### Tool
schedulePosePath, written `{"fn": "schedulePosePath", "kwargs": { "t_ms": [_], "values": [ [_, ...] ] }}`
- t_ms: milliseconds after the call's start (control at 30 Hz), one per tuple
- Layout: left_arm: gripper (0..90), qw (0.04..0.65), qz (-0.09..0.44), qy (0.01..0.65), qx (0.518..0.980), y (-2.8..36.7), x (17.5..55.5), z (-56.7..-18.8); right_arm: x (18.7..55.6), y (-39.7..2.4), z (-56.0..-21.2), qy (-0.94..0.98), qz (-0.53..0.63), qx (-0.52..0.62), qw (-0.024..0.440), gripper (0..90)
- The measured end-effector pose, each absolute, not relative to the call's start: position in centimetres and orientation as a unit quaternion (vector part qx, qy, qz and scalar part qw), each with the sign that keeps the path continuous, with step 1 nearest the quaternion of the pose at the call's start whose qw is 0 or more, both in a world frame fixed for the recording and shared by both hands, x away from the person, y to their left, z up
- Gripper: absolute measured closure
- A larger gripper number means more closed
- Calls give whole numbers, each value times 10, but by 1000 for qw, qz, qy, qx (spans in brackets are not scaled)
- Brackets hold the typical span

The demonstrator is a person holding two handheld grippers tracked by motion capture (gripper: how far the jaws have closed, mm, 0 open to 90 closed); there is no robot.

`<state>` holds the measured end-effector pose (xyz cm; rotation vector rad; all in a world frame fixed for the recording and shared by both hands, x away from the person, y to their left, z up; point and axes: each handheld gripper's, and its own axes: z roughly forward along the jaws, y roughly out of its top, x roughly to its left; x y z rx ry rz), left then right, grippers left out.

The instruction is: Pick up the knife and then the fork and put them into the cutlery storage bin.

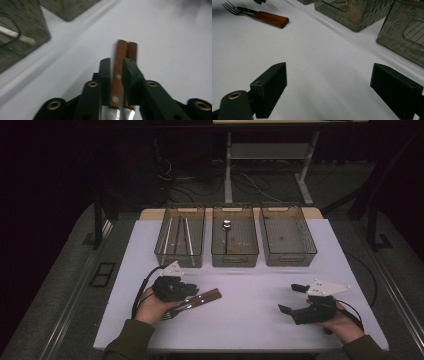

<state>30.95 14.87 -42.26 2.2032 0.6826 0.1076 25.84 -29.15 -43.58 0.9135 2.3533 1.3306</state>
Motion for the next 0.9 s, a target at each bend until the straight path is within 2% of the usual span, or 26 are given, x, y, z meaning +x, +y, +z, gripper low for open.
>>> {"fn": "schedulePosePath", "kwargs": {
  "t_ms": [167, 567, 767, 900],
  "values": [
    [746, 376, 45, 251, 891, 144, 296, -428, 258, -291, -436, 817, 462, 315, 143, 135],
    [742, 340, 37, 234, 910, 138, 295, -439, 258, -291, -436, 816, 462, 316, 144, 135],
    [734, 334, 53, 220, 915, 135, 291, -440, 258, -291, -435, 814, 465, 316, 142, 135],
    [760, 334, 51, 213, 917, 136, 292, -440, 258, -291, -434, 812, 468, 321, 137, 134]
  ]
}}
